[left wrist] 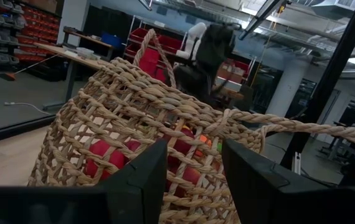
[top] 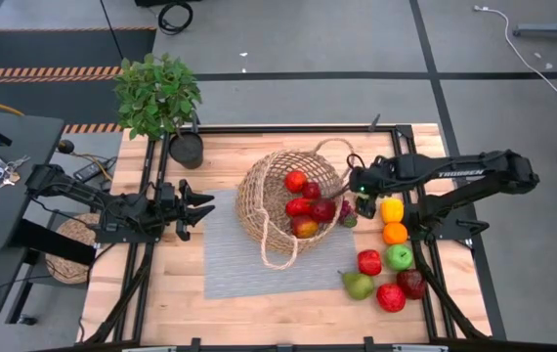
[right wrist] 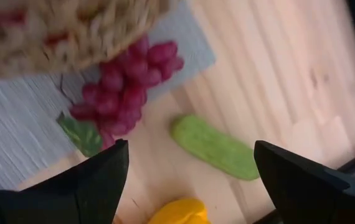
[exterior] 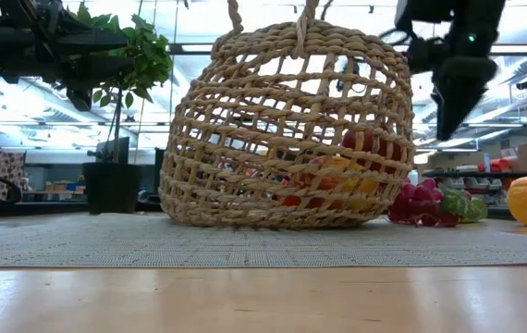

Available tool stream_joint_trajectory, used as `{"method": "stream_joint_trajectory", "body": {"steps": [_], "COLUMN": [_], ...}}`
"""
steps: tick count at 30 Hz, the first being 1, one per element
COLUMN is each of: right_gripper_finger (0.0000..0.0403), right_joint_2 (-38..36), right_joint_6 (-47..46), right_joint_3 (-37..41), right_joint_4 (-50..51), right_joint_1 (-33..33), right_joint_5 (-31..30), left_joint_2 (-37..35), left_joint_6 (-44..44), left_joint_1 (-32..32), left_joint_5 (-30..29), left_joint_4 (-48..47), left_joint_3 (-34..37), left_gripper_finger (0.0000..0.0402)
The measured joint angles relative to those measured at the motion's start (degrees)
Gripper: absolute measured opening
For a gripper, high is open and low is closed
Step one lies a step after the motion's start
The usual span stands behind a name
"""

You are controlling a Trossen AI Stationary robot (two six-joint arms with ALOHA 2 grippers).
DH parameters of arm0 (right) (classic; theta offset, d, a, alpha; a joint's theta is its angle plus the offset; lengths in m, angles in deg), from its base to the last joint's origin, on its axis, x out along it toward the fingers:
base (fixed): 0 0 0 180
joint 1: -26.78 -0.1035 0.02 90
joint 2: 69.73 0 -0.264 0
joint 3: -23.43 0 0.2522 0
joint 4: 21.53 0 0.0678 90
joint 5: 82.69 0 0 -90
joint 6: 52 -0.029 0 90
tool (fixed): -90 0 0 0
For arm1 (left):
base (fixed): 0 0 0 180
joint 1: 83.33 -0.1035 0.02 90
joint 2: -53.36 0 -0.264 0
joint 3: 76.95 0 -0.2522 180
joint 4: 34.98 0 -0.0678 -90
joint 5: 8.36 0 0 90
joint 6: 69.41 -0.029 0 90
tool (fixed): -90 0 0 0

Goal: Build produce basket
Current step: Put the green pear into the brown basket

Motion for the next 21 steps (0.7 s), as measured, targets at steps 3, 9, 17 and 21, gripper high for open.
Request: {"method": "stream_joint_trajectory", "body": {"steps": [3,9,17,21], "right_gripper_finger": [0.0349,0.0349,0.0349,0.0349], "right_joint_2": [0.0,1.3,3.4,3.6], "right_joint_6": [1.9,11.6,8.4,-3.1], "right_joint_3": [4.1,7.4,6.0,2.9], "right_joint_4": [-1.6,-5.3,-3.9,3.6], "right_joint_1": [-0.7,-1.0,-1.2,-2.5], "right_joint_5": [0.0,1.6,2.2,6.4], "left_joint_2": [0.0,0.0,0.0,0.0], "left_joint_6": [0.0,0.0,0.0,0.0], "left_joint_1": [0.0,0.0,0.0,0.0], "left_joint_5": [0.0,0.0,0.0,0.0], "left_joint_4": [0.0,0.0,0.0,0.0], "left_joint_3": [0.0,0.0,0.0,0.0], "left_gripper_finger": [0.016,0.016,0.016,0.016]}}
